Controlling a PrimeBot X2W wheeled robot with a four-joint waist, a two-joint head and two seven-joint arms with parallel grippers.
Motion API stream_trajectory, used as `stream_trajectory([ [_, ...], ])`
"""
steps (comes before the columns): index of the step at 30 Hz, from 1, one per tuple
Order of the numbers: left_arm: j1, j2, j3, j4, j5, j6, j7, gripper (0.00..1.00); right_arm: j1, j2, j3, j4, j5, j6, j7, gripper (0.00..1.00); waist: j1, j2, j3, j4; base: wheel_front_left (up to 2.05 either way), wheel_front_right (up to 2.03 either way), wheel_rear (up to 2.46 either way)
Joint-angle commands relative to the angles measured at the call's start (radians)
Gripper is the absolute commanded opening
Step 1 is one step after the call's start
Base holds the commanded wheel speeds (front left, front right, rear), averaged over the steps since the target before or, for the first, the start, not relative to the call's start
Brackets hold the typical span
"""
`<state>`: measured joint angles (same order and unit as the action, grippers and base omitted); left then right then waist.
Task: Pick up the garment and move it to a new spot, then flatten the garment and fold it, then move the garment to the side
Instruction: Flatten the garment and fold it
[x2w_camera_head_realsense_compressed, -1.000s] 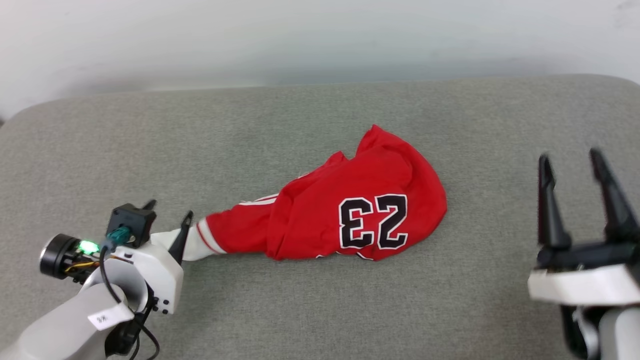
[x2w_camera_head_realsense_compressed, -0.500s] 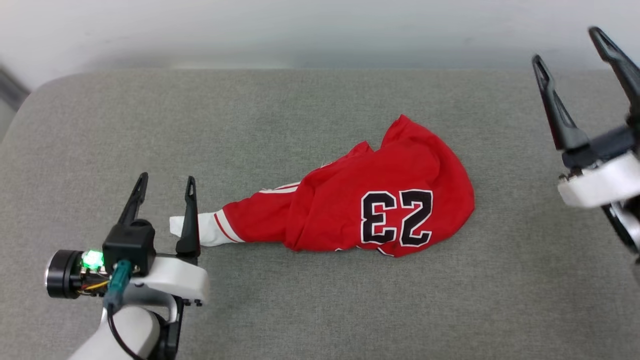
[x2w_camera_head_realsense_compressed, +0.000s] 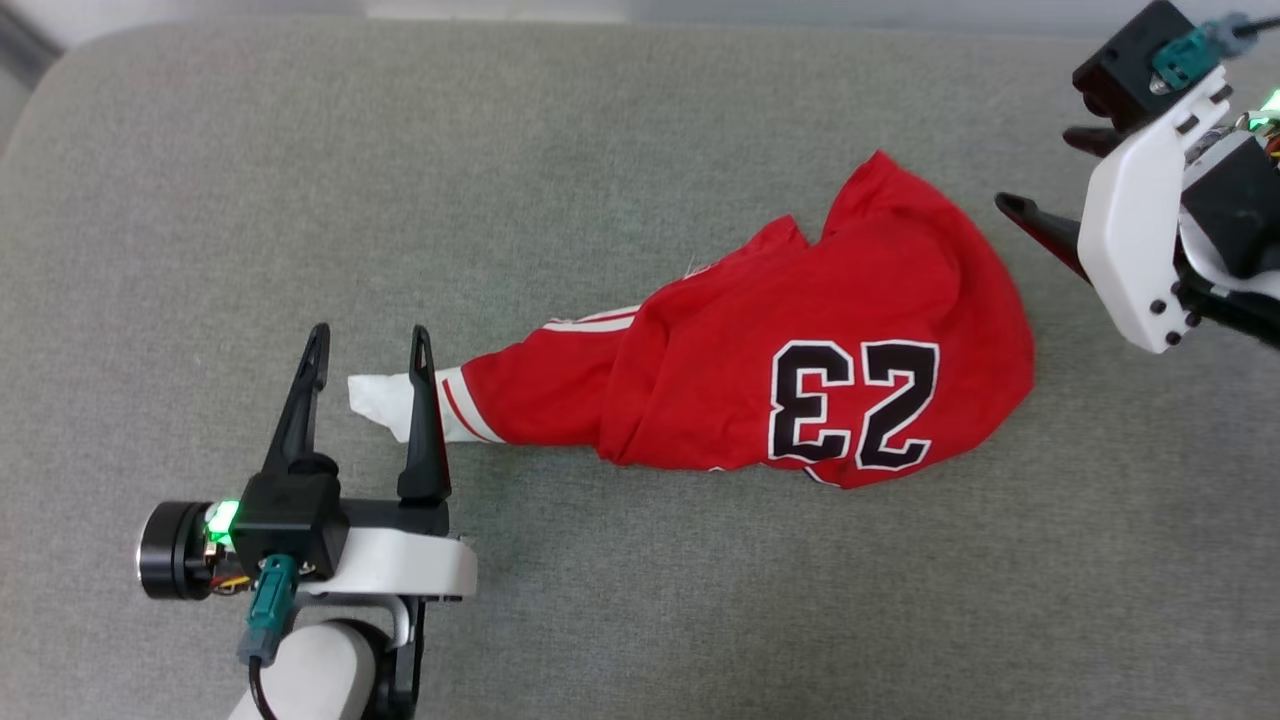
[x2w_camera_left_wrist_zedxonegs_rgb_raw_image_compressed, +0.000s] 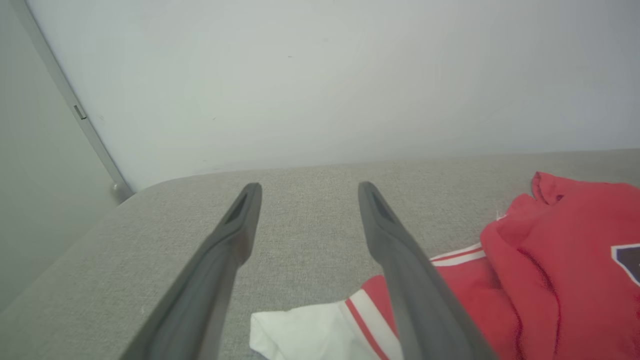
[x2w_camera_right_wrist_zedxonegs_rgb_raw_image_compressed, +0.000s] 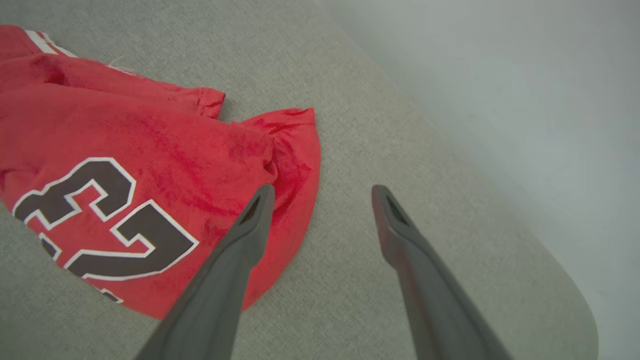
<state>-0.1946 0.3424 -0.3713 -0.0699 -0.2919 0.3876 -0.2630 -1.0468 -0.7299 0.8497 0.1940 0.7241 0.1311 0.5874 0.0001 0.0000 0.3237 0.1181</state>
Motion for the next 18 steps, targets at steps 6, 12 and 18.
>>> stream_trajectory([
  [6,-0.049,-0.097,0.068,-0.009,0.074,-0.073,-0.002,1.00,-0.135,-0.031,0.130,0.090,0.140,-0.001,0.254,1.00,-0.0001,0.0000,0.118,0.060,0.00,0.00,0.00],
  [12,-0.077,-0.178,0.119,-0.011,0.125,-0.137,-0.002,1.00,-0.153,0.008,0.161,0.210,0.200,-0.001,0.276,1.00,-0.0001,0.0000,0.182,0.101,0.00,0.00,0.00],
  [18,-0.076,-0.232,0.168,-0.004,0.160,-0.188,-0.002,1.00,-0.053,0.016,0.292,0.255,0.243,0.001,0.287,1.00,-0.0001,0.0000,0.210,0.121,0.00,0.00,0.00],
])
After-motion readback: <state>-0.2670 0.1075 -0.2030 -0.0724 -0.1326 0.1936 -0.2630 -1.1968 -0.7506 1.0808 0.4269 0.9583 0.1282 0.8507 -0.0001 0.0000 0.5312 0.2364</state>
